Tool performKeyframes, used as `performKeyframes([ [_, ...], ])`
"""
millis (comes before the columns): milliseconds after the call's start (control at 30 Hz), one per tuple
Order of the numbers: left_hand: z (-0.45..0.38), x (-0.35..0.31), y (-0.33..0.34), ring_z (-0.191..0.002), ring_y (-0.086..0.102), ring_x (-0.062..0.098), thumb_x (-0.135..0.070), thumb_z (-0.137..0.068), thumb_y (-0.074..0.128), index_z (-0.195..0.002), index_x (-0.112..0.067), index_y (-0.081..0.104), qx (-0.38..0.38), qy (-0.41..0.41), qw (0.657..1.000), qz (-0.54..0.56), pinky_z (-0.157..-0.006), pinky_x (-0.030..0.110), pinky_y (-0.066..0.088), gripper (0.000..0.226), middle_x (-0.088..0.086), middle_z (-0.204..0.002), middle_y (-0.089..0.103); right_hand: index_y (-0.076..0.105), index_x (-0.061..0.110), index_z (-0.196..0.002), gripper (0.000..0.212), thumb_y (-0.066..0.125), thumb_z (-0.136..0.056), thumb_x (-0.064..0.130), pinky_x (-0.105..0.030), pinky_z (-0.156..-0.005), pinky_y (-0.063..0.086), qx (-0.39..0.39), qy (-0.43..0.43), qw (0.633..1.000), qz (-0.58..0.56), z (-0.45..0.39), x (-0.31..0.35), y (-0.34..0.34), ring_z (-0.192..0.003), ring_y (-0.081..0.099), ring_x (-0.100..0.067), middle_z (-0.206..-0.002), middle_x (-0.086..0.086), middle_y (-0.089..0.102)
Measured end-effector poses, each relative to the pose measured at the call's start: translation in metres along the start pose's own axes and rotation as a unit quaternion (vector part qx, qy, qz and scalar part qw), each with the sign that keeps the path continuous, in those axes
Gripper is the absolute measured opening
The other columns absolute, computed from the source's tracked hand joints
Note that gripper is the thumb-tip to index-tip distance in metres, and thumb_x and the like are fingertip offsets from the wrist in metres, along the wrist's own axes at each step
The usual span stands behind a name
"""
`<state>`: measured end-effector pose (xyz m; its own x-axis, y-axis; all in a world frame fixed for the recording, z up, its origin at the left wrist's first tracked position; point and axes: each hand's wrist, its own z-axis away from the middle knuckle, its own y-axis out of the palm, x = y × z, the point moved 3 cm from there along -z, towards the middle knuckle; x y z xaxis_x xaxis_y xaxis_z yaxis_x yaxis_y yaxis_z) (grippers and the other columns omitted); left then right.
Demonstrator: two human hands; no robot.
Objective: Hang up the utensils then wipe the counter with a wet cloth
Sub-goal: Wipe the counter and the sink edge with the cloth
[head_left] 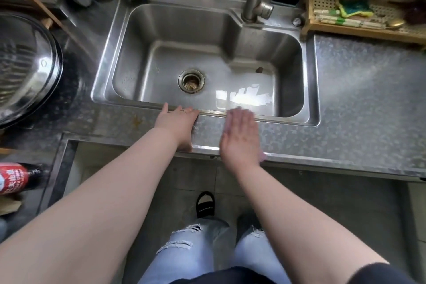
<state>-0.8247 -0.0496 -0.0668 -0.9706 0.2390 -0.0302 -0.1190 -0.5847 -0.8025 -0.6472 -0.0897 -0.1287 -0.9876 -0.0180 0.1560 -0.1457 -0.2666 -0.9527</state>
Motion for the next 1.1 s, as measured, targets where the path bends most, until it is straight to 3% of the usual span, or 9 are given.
performKeyframes([
  [133,-0.001,0.002,0.004,-0.152,0.015,0.026,-0.053,-0.079,0.063,-0.157,-0.028,0.012,-0.036,-0.012,0.999,0.031,-0.121,0.058,0.007,0.097,0.000,-0.166,0.017,-0.004,0.010,-0.161,0.070,0.023,-0.102,0.036,-0.047,-0.126,-0.001,0.019,-0.084,0.996,-0.020,-0.004,0.068,0.008,-0.155,-0.010,-0.034,-0.169,-0.015,-0.006],
  [267,0.004,0.007,0.007,-0.154,0.005,0.027,-0.057,-0.066,0.080,-0.158,-0.028,0.009,-0.022,-0.034,0.999,0.029,-0.122,0.055,0.005,0.120,0.001,-0.167,0.009,-0.007,0.016,-0.161,0.070,0.022,-0.103,0.039,-0.042,-0.126,-0.006,0.032,-0.117,0.993,-0.016,0.009,0.021,-0.010,-0.156,-0.012,-0.025,-0.169,-0.007,-0.009],
  [433,0.005,0.013,0.006,-0.154,0.000,0.030,-0.065,-0.061,0.080,-0.158,-0.033,0.007,-0.013,-0.053,0.998,0.038,-0.121,0.059,0.004,0.125,0.002,-0.167,0.007,0.009,0.012,-0.161,0.071,0.024,-0.097,0.038,-0.053,-0.124,0.018,-0.015,0.026,0.999,0.025,0.028,-0.119,-0.021,-0.156,0.007,-0.031,-0.168,-0.013,0.011],
  [533,0.006,0.014,0.006,-0.153,-0.003,0.032,-0.067,-0.060,0.079,-0.157,-0.037,0.008,-0.016,-0.062,0.997,0.043,-0.120,0.060,0.003,0.124,0.002,-0.167,0.006,0.009,0.012,-0.161,0.073,0.016,-0.095,0.042,-0.055,-0.124,0.015,-0.008,0.126,0.992,-0.003,0.034,-0.188,-0.034,-0.156,0.005,-0.032,-0.168,-0.016,0.012],
  [600,0.007,0.017,0.007,-0.153,-0.005,0.033,-0.067,-0.060,0.080,-0.157,-0.039,0.009,-0.017,-0.072,0.996,0.057,-0.120,0.061,0.003,0.123,0.001,-0.167,0.005,0.009,0.009,-0.161,0.075,0.014,-0.094,0.041,-0.055,-0.124,0.013,-0.020,0.166,0.986,-0.010,0.032,-0.200,-0.037,-0.156,0.002,-0.031,-0.168,-0.017,0.009],
  [700,0.006,0.020,0.010,-0.153,-0.008,0.034,-0.068,-0.058,0.080,-0.157,-0.041,0.008,-0.003,-0.087,0.994,0.073,-0.120,0.062,0.002,0.125,0.001,-0.168,0.001,0.015,0.003,-0.159,0.073,0.022,-0.094,0.035,-0.056,-0.124,0.014,-0.048,0.194,0.979,-0.022,0.030,-0.184,-0.033,-0.155,0.006,-0.036,-0.166,-0.022,0.014],
  [767,0.003,0.021,0.010,-0.152,-0.010,0.034,-0.067,-0.056,0.081,-0.157,-0.042,0.004,0.006,-0.101,0.992,0.078,-0.120,0.061,0.000,0.129,0.001,-0.167,-0.004,0.011,0.005,-0.160,0.072,0.021,-0.096,0.036,-0.053,-0.125,0.012,-0.041,0.167,0.985,-0.008,0.027,-0.165,-0.029,-0.156,0.002,-0.036,-0.167,-0.021,0.009],
  [933,-0.002,0.014,0.004,-0.151,-0.014,0.036,-0.065,-0.053,0.083,-0.156,-0.042,-0.006,0.024,-0.105,0.993,0.048,-0.120,0.061,-0.001,0.138,0.004,-0.167,-0.010,-0.008,0.010,-0.160,0.070,0.021,-0.102,0.036,-0.046,-0.126,-0.001,-0.014,0.043,0.999,-0.011,0.015,-0.071,-0.016,-0.154,-0.016,-0.030,-0.168,-0.013,-0.015],
  [1100,-0.004,0.012,-0.002,-0.151,-0.015,0.037,-0.068,-0.049,0.083,-0.155,-0.043,-0.011,0.033,-0.114,0.993,0.025,-0.119,0.062,0.000,0.143,0.006,-0.166,-0.013,-0.010,0.013,-0.160,0.070,0.022,-0.103,0.039,-0.044,-0.126,-0.007,0.040,-0.110,0.993,-0.018,0.006,0.006,-0.011,-0.154,-0.018,-0.028,-0.168,-0.012,-0.015],
])
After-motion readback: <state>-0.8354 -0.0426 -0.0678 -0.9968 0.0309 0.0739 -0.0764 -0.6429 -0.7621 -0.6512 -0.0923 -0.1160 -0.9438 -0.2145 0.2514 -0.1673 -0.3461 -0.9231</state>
